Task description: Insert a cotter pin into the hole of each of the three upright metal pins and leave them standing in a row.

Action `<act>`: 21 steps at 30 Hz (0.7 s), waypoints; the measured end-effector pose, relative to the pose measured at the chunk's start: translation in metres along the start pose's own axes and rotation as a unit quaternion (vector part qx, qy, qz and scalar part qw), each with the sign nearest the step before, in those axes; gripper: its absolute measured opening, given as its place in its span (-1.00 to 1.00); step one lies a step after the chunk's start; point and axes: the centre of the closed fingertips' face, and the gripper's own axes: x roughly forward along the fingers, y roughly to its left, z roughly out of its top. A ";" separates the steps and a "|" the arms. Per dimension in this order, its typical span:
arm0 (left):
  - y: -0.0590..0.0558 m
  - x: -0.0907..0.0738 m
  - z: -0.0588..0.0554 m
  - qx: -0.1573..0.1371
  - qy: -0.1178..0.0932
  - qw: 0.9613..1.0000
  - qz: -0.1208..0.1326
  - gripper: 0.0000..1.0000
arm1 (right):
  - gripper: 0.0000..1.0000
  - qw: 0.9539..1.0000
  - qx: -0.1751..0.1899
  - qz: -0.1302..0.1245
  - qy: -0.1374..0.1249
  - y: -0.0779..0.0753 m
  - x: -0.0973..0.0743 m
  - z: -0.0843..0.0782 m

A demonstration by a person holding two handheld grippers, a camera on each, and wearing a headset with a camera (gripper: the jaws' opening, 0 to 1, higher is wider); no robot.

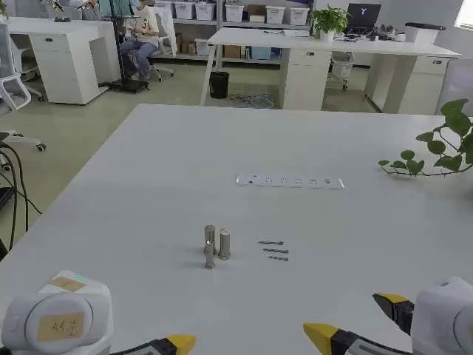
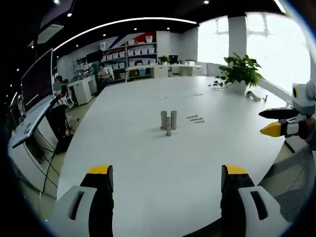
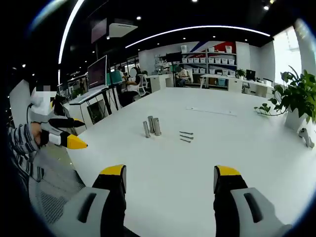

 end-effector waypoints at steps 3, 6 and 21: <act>0.000 0.000 0.001 0.000 -0.002 1.000 0.001 0.78 | 0.56 1.000 0.001 0.003 0.000 0.000 0.000 0.000; 0.000 -0.001 0.001 0.001 -0.003 1.000 0.002 0.78 | 0.57 1.000 0.000 0.006 0.000 0.002 0.001 0.000; -0.001 -0.002 0.003 -0.001 -0.013 1.000 -0.003 0.79 | 0.60 1.000 -0.006 0.023 0.003 0.009 0.007 0.002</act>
